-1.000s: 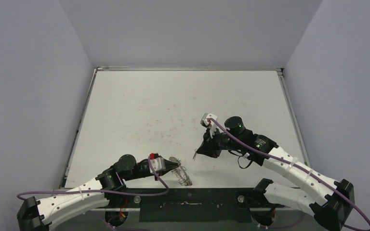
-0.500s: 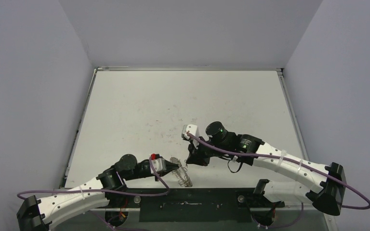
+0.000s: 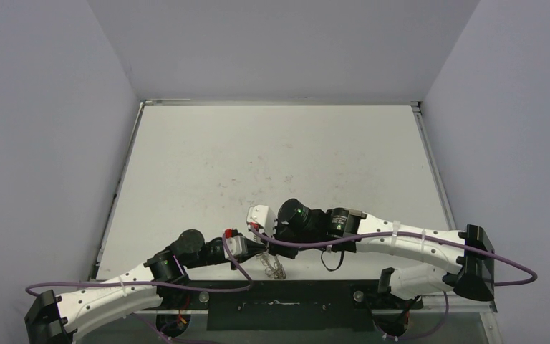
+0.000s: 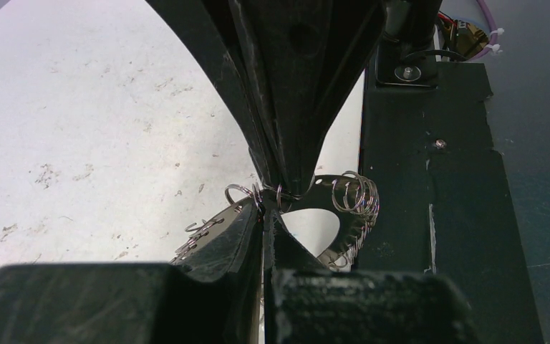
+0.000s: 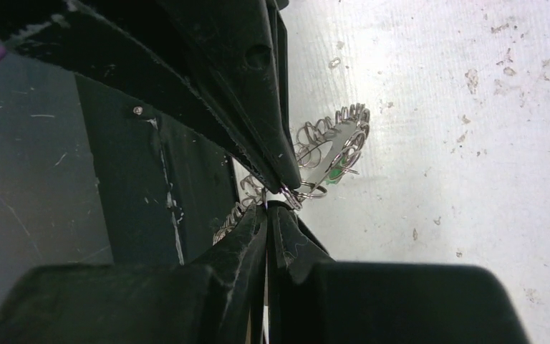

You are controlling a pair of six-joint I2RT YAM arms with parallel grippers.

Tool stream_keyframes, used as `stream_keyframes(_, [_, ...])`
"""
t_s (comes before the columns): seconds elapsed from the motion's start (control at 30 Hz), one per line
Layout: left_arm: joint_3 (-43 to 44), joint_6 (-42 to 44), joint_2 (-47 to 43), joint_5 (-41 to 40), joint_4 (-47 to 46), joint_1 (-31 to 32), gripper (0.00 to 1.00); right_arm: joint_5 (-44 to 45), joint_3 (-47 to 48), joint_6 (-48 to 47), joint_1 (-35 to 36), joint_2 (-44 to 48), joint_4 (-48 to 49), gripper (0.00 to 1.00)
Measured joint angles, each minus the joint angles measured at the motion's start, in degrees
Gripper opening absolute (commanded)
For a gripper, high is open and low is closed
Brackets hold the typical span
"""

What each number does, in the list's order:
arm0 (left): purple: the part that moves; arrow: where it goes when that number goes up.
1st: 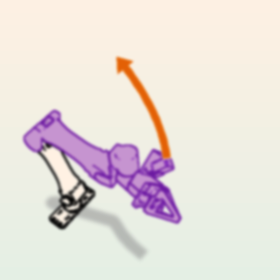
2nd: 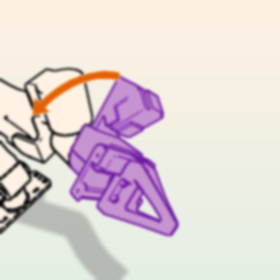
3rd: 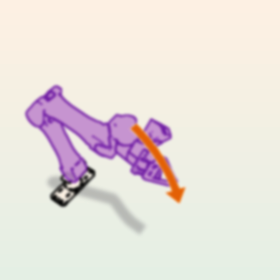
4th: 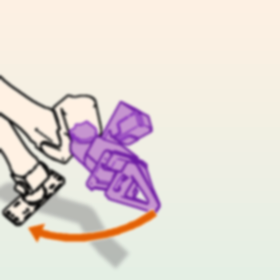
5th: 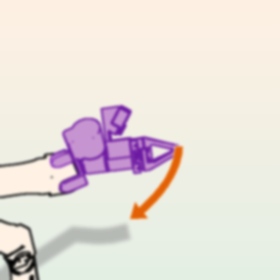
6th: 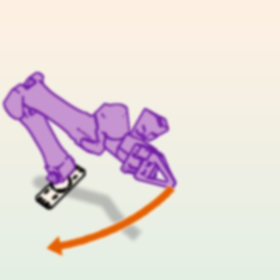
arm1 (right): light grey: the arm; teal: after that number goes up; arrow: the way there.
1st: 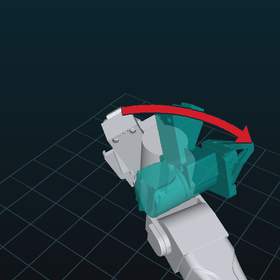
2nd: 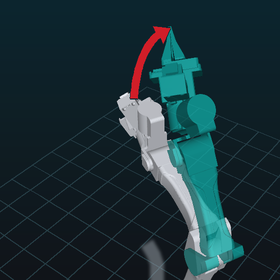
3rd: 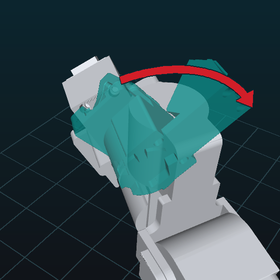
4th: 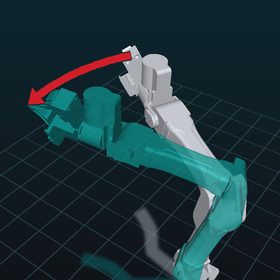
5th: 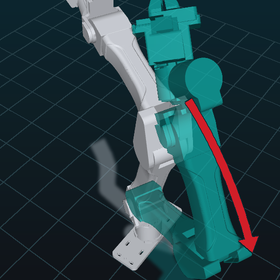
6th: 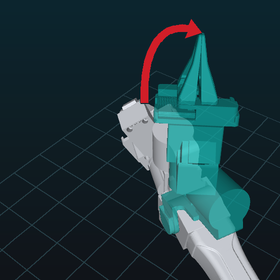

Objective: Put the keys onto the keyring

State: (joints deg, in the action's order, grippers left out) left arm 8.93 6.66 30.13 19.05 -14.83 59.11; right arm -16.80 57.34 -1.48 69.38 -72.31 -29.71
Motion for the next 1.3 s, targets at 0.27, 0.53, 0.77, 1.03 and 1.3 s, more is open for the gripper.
stream_keyframes(0.27, [0.0,0.02,-0.17,-0.11,0.02,0.04,0.0,4.98,1.55,0.15,0.85,-0.96,-1.49,0.0])
stream_keyframes(0.53, [0.0,0.0,-0.33,-0.17,0.02,0.04,0.0,5.97,1.66,0.5,1.25,-0.98,-1.14,0.0])
stream_keyframes(0.77, [0.0,0.0,-0.33,-0.37,0.07,0.04,0.0,7.56,1.73,0.83,1.64,-1.55,-1.07,0.0])
stream_keyframes(1.03, [0.0,-0.02,-0.66,-0.81,0.07,0.04,0.0,10.1,1.73,2.47,2.08,-1.53,-0.94,0.0])
stream_keyframes(1.3, [0.0,-0.02,-0.7,-0.85,0.07,0.04,0.0,11.13,1.7,3.91,2.23,-1.44,-0.94,0.0])
